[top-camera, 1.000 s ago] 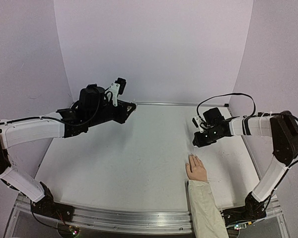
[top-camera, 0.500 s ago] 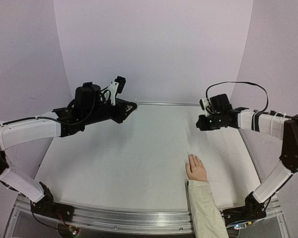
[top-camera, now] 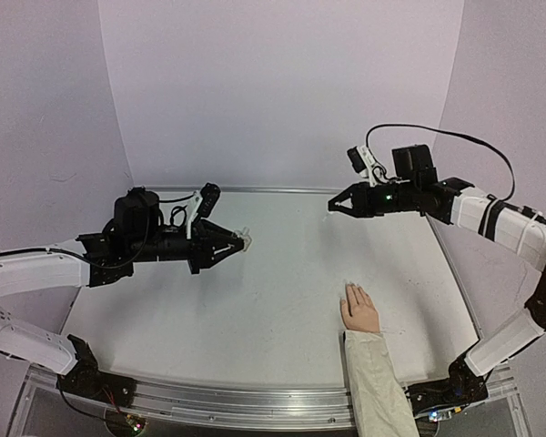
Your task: Paint the nails
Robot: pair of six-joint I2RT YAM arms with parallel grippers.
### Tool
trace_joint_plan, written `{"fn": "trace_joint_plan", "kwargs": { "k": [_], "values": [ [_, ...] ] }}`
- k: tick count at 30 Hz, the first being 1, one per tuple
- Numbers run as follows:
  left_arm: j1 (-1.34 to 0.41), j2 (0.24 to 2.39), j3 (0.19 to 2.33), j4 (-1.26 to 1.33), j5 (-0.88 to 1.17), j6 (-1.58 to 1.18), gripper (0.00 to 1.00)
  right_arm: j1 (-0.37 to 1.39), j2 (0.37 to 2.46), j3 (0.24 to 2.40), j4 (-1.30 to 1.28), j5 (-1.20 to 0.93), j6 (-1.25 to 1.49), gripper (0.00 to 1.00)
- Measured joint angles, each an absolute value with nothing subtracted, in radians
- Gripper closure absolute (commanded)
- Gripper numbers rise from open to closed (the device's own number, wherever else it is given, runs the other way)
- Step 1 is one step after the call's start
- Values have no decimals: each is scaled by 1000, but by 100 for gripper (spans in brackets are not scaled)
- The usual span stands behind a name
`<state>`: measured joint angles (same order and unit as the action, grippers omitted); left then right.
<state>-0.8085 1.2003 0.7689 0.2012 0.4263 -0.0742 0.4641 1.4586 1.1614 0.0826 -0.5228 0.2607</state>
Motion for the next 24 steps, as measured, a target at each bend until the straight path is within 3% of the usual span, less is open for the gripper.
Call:
{"fn": "trace_joint_plan", "kwargs": {
  "k": [8, 24],
  "values": [
    [-809, 1168, 756, 293, 499, 4, 100, 639, 1441, 1303, 151, -691, 318, 100],
    [-809, 1231, 766, 308, 550, 117, 100, 742, 1483, 1375, 204, -755, 339, 100]
  ]
}}
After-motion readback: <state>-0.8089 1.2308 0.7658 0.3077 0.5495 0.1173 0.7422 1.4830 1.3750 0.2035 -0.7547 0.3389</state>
